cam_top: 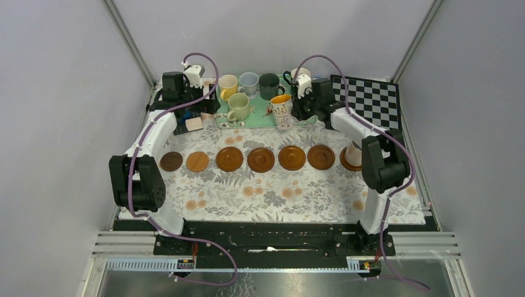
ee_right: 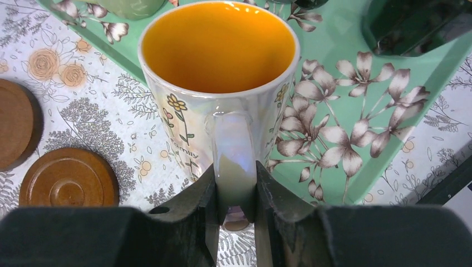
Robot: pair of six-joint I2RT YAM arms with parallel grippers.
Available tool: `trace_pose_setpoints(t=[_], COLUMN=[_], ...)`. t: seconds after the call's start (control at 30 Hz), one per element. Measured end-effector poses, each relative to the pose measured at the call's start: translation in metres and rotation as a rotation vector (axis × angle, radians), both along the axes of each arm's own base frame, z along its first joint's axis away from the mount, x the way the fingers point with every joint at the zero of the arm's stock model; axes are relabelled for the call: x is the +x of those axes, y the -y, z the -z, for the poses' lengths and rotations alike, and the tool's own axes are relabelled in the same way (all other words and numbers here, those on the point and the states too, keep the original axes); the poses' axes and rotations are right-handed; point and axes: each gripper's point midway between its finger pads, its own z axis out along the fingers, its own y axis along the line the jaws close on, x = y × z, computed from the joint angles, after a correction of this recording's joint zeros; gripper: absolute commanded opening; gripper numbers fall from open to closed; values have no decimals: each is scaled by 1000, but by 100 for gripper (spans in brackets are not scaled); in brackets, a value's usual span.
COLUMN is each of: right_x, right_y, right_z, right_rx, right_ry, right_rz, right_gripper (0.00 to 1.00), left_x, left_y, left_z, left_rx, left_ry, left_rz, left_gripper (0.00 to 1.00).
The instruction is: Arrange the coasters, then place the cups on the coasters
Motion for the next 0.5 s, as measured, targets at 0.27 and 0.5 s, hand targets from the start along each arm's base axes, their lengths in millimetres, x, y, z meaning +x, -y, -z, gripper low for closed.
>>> trace_pose_setpoints(t=[0.27,0.5], right_x=[-13,-11], right_y=[13,13], right_z=[-2,-10], right_rx=[79,103], right_ry=[48,84], right_rz=[22,26], right_gripper=[0,0], left_x=[1,4], left_y=[5,16], left_z=[3,4], left_rx=[-28,-55], left_ry=[-9,-19], left_rz=[16,56], left_gripper=[99,99])
